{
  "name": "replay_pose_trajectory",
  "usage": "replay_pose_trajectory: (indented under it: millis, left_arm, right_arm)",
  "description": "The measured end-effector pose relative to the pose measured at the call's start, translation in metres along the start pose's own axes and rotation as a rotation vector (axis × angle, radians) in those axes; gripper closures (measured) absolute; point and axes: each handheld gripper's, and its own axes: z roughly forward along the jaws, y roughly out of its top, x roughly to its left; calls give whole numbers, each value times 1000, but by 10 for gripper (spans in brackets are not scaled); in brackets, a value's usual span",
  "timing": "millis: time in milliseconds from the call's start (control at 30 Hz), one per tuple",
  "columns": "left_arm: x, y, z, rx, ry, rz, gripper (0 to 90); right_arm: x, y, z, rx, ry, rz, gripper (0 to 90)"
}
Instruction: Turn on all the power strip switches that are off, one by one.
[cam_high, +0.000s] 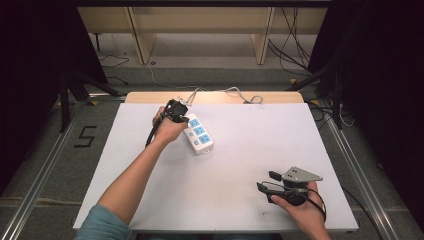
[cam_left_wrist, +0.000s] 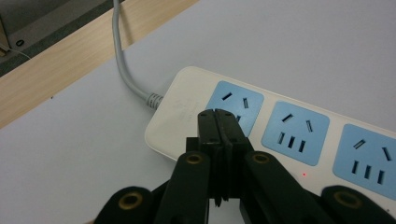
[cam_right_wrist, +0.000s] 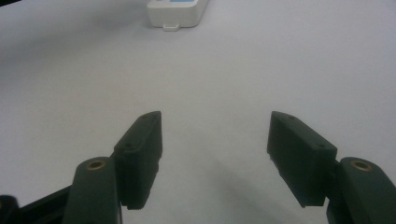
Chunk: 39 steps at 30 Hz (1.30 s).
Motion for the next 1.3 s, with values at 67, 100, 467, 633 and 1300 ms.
replay_pose_trajectory:
  millis: [67,100,467,633,1300]
  left_arm:
    - [0,-1,2,7,-2,-5,896]
    - [0,-1,3,8,-4,-8,896]
    - [1,-3,8,29,-10,-17,896]
    - [3,-4,9,33,-4,-23,896]
    - [3,-4,14,43,-18,-32,896]
  right_arm:
    - [0,0,0,0,0,0,367]
    - [0,0,0,0,0,0,367]
    - [0,0,0,0,1,-1,367]
    - [0,0,0,1,1,-1,367]
    - [0,0,0,5,3,-1,367]
